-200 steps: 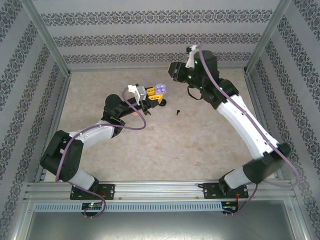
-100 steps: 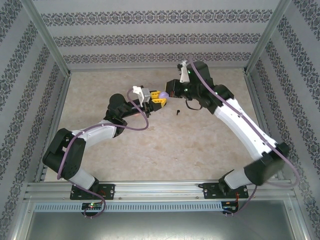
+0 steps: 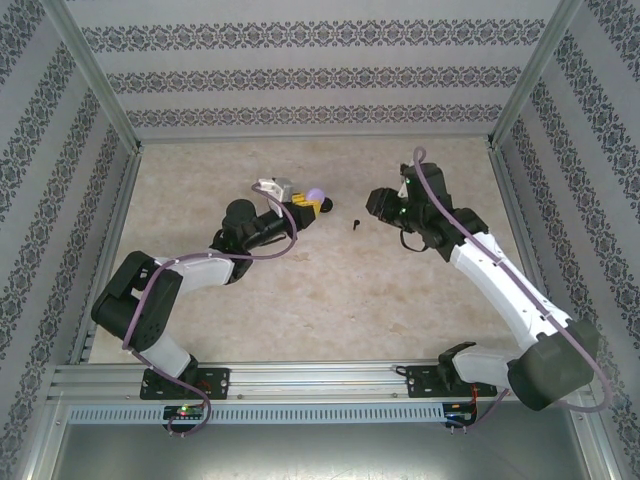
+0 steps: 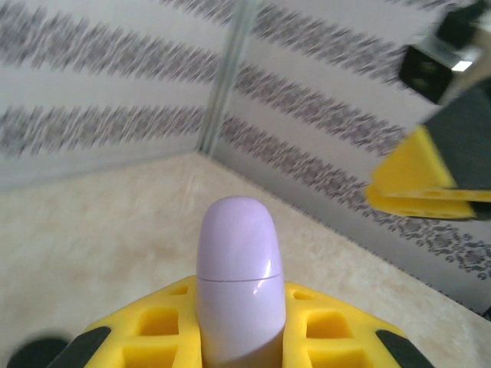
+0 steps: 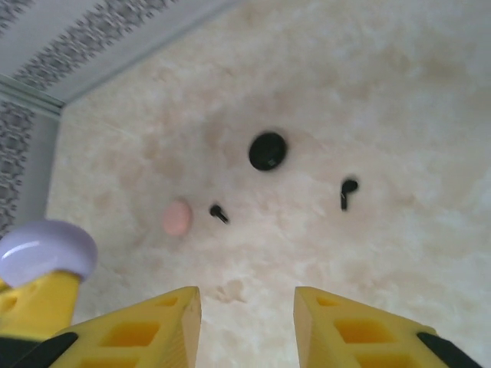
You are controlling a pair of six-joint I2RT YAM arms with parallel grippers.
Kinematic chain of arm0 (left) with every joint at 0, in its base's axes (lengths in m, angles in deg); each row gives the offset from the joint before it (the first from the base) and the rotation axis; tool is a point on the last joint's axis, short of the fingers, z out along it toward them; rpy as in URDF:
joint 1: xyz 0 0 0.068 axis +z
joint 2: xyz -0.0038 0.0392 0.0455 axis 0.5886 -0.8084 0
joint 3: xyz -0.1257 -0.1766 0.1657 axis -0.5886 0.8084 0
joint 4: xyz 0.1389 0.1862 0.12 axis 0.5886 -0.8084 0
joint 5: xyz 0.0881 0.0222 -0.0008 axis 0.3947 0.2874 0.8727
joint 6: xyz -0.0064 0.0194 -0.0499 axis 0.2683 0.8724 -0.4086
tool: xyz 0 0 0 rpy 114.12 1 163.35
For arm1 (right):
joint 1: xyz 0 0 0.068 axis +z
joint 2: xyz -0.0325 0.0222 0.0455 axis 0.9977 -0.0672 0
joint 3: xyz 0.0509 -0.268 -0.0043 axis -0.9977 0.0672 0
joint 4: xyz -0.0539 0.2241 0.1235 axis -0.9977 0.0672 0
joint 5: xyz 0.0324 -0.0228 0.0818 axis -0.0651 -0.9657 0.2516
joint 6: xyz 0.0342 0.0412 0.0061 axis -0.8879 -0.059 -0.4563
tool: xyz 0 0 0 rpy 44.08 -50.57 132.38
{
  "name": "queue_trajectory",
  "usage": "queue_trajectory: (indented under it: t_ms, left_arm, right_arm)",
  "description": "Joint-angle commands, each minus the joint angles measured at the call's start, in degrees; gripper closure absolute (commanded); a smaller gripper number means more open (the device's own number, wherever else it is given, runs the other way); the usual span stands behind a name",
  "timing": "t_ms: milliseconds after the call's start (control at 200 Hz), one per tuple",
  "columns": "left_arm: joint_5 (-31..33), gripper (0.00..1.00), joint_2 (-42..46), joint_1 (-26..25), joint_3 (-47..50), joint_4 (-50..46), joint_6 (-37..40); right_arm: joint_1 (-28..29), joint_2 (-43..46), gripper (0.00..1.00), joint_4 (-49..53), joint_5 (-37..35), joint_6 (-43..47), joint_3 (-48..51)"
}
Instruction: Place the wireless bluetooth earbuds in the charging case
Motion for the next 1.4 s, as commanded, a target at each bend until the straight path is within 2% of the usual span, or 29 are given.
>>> queue_trajectory:
  t_ms: [0, 90, 165, 300, 520, 719, 914, 1134, 1394]
  left_arm:
    - [5.4, 1.00, 2.3, 1.6, 1.2, -13.4, -8.7]
    - [6.7, 1.00, 2.9, 2.9, 1.4, -24.2, -12.5]
    - [6.3, 1.00, 2.6, 4.5, 3.4, -27.3, -16.3]
    - [6.3, 1.00, 1.7, 7.1, 8.3, -27.5, -21.7]
    - [5.6, 0.98, -1.1, 9.2, 11.9, -26.5, -23.3]
    - [5.9, 0.80, -2.3, 11.5, 13.4, -26.9, -23.3]
    - [7.3, 0.50, -1.1, 14.4, 15.6, -27.7, -25.7]
    - [10.9, 0.32, 9.0, 17.1, 16.0, -34.2, -24.7]
    - [12.9, 0.13, 21.0, 20.4, 10.4, -46.9, -19.2]
  right_arm:
    - [-0.2, -1.1, 0.61, -3.1, -0.5, -1.6, 2.7]
    - [-0.1, -2.9, 0.58, -4.3, -0.4, -1.7, 4.5]
    - [0.0, -4.2, 0.56, -5.1, -0.7, -1.6, 5.5]
    - [0.0, -6.0, 0.54, -6.6, -0.9, -1.7, 6.6]
    - [0.1, -7.9, 0.50, -7.0, -0.8, -1.8, 5.8]
    - [0.0, -8.8, 0.44, -6.3, -1.2, -1.5, 4.3]
    - [0.2, -10.1, 0.38, -4.8, -2.3, -0.6, 2.2]
    - [0.6, -15.2, 0.29, -1.0, -4.1, 4.1, -3.9]
    - [2.6, -29.5, 0.25, 5.4, -6.2, 10.4, -18.5]
